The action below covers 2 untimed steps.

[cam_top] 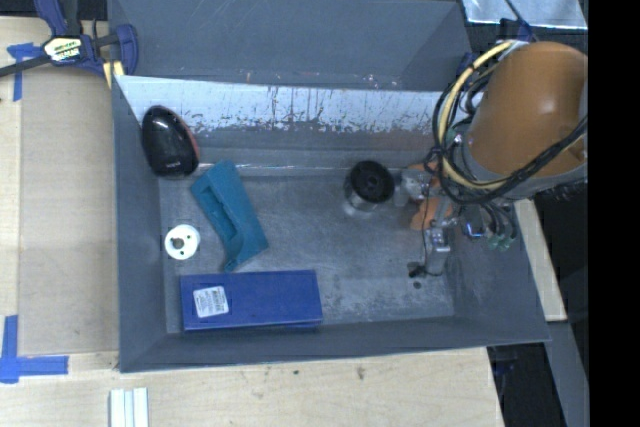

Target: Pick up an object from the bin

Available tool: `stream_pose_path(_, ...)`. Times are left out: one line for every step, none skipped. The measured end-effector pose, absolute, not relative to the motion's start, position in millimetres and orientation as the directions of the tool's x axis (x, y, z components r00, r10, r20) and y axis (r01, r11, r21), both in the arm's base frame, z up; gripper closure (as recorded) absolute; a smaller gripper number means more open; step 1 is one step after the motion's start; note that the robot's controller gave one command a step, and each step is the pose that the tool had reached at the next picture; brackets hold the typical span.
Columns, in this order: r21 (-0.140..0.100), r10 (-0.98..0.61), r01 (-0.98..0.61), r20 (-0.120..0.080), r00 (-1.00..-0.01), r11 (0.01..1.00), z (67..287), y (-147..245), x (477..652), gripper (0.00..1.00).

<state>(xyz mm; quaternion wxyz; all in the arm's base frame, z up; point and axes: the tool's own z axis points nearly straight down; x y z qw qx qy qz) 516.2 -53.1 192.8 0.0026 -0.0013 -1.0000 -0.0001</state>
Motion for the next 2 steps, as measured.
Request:
stream_pose_path(0.0, 0.001, 0.001, -0.003, -1.0, 1.0, 197.4, -53.0, 517.7, 0.0)
stream_pose_path(0.001, 0.047, 0.047, -0.002, -0.999, 0.999, 207.7, -77.7, 537.8, 0.0)
